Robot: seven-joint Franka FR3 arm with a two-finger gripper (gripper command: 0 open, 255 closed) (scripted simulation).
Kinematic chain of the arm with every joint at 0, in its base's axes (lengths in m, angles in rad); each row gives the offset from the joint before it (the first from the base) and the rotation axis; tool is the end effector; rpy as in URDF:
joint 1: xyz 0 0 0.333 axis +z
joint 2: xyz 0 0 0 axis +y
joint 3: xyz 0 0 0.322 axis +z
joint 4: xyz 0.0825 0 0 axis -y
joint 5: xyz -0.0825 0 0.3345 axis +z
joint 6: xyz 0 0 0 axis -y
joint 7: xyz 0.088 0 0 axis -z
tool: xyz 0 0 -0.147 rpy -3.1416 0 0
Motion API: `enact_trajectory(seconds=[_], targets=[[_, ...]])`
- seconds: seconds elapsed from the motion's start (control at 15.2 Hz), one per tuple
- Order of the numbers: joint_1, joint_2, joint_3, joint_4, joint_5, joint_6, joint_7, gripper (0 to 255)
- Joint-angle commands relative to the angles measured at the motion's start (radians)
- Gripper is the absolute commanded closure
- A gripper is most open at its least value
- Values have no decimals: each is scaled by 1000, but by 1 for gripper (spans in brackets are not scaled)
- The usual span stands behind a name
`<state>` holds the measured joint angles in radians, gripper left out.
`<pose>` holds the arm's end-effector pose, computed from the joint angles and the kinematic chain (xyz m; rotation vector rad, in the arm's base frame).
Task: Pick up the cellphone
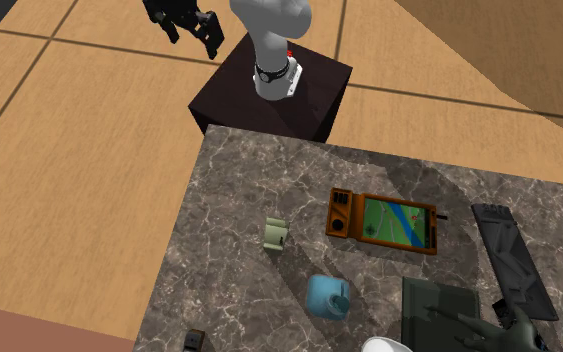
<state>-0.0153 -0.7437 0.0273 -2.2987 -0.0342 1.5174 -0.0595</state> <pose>0.2583 0.0003 0.5635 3.0879 0.0969 -0.0606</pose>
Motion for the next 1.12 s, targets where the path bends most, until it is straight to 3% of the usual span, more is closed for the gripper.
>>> enact_trajectory(seconds=[0.0, 0.59, 1.06], targets=[[0, 0, 0, 0, 0, 0, 0, 0], [52, 214, 132, 35, 81, 171, 134, 0], [83, 422, 229, 127, 98, 283, 238, 0]])
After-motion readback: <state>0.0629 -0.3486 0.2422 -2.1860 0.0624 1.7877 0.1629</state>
